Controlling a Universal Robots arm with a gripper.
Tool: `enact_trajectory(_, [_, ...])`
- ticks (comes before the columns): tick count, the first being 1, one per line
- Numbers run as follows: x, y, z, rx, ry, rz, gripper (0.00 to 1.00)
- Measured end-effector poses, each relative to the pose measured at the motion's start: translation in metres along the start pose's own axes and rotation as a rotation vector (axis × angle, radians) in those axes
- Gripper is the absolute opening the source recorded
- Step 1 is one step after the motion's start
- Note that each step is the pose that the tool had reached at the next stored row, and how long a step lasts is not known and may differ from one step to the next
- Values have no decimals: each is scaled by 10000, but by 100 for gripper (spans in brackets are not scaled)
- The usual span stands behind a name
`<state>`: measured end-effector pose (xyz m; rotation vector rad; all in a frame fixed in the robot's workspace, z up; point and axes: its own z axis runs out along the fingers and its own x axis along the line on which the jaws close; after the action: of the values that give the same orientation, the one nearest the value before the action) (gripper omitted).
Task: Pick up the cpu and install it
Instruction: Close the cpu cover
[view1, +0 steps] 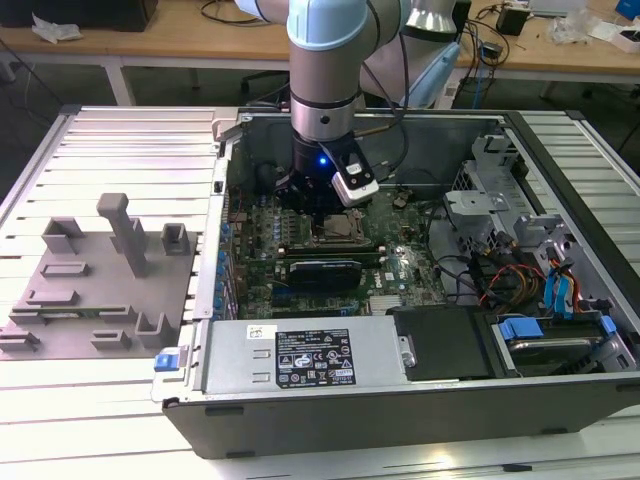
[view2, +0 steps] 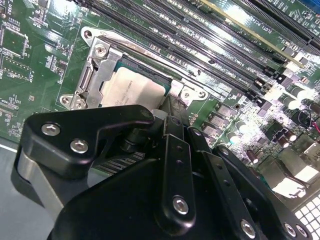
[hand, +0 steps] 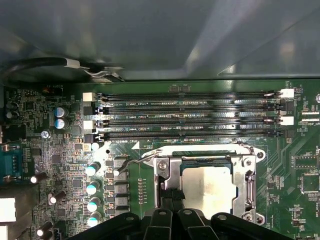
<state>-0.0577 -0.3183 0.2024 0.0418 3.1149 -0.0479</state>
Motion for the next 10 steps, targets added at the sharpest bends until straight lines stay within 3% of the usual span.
enact_trajectory(10, [-1, 0, -22, -4, -3, 1, 11])
